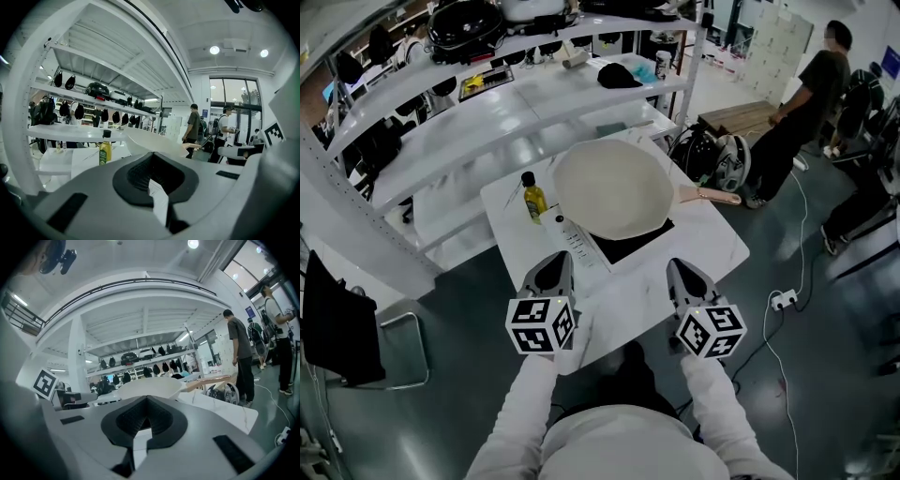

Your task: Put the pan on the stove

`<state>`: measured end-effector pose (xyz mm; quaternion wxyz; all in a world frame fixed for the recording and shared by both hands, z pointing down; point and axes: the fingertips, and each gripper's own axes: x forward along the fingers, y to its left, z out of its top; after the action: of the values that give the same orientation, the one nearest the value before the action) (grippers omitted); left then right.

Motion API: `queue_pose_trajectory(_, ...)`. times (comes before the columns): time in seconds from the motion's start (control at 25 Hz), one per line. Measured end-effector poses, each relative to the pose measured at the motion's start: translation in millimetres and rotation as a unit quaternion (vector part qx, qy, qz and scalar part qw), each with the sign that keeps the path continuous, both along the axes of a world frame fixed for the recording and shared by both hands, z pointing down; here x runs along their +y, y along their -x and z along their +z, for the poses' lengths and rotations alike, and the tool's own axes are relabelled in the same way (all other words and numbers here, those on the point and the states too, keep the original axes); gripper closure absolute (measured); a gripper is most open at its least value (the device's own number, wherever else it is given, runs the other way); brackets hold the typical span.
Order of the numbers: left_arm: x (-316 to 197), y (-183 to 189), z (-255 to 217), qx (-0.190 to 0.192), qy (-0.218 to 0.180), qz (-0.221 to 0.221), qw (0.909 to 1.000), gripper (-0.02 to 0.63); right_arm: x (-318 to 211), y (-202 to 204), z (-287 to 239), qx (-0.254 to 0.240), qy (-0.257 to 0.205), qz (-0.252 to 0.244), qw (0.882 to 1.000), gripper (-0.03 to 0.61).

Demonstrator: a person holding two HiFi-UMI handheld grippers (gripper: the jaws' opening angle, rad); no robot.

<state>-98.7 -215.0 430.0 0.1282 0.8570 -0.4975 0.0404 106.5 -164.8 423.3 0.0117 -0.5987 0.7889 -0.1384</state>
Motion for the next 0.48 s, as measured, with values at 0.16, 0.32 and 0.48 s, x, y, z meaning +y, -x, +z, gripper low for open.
queue_pose_trajectory(0.16, 4.1, 1.7, 0.9, 0.000, 0.001, 0.002, 1.0000, 0.597, 5.0, 2.2, 0.5, 0.003, 0.000, 0.006, 1.000, 0.551)
queue_pose_trajectory(0.32, 7.7, 2.7, 2.1, -0.001, 0.005, 0.001, 1.0000, 0.597, 8.8, 5.0, -1.9, 0.015, -0.004, 0.011, 1.000, 0.551)
queue_pose_trajectory(0.48, 8.9, 4.3, 2.3, 0.003, 0.010, 0.001, 0.9999, 0.597, 10.7, 8.4, -3.4, 0.027, -0.006, 0.013, 1.000, 0.551)
